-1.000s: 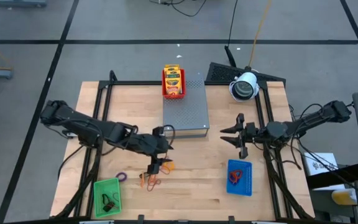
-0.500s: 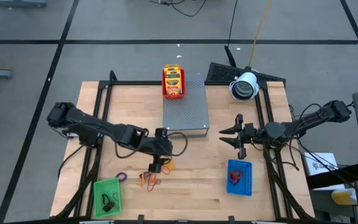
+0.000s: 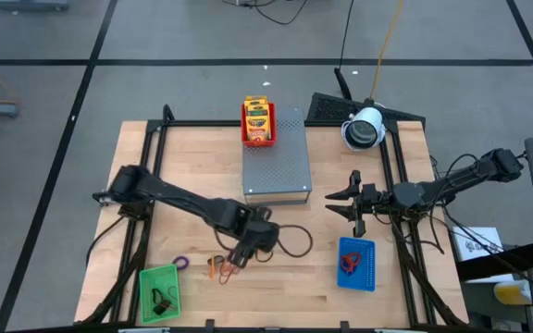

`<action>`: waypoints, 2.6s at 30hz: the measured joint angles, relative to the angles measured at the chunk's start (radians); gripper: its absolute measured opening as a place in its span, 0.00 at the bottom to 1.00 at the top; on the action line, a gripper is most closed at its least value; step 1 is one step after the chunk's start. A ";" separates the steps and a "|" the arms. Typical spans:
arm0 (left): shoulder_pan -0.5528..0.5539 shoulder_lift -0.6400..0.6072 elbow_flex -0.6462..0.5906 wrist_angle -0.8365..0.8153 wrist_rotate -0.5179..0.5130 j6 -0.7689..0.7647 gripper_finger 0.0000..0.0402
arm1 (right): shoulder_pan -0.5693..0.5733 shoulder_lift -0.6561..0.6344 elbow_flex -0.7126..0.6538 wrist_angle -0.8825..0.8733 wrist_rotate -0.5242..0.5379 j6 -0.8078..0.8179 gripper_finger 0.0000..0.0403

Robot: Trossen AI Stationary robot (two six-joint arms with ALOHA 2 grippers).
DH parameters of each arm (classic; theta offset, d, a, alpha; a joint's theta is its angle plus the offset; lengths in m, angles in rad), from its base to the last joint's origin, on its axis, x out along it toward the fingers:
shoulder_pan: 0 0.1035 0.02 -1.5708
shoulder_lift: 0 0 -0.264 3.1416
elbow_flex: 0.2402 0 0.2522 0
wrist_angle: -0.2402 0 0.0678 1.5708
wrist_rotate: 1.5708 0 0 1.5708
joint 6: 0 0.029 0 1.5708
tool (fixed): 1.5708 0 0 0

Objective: Pick & Place Office Desk Supplies
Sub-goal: Put the yellow spring keychain into the blue bin

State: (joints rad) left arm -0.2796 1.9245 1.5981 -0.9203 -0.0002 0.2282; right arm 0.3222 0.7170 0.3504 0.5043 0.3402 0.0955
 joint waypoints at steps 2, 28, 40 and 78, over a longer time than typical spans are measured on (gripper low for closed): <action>0.000 0.024 0.000 0.007 0.062 0.007 0.59 | 0.000 0.000 0.000 0.000 0.000 0.014 0.28; 0.074 0.051 -0.204 0.210 0.108 -0.045 0.59 | 0.000 0.000 0.000 -0.008 -0.005 0.050 0.26; 0.076 0.051 -0.294 0.329 0.056 -0.057 0.59 | 0.000 0.000 0.000 -0.007 -0.004 0.046 0.26; 0.064 -0.010 -0.259 0.469 0.075 -0.200 0.02 | 0.000 0.000 0.002 0.028 -0.003 0.052 0.25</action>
State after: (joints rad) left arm -0.2156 1.9142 1.3388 -0.4512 0.0747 0.0283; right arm 0.3225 0.7166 0.3523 0.5324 0.3376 0.1477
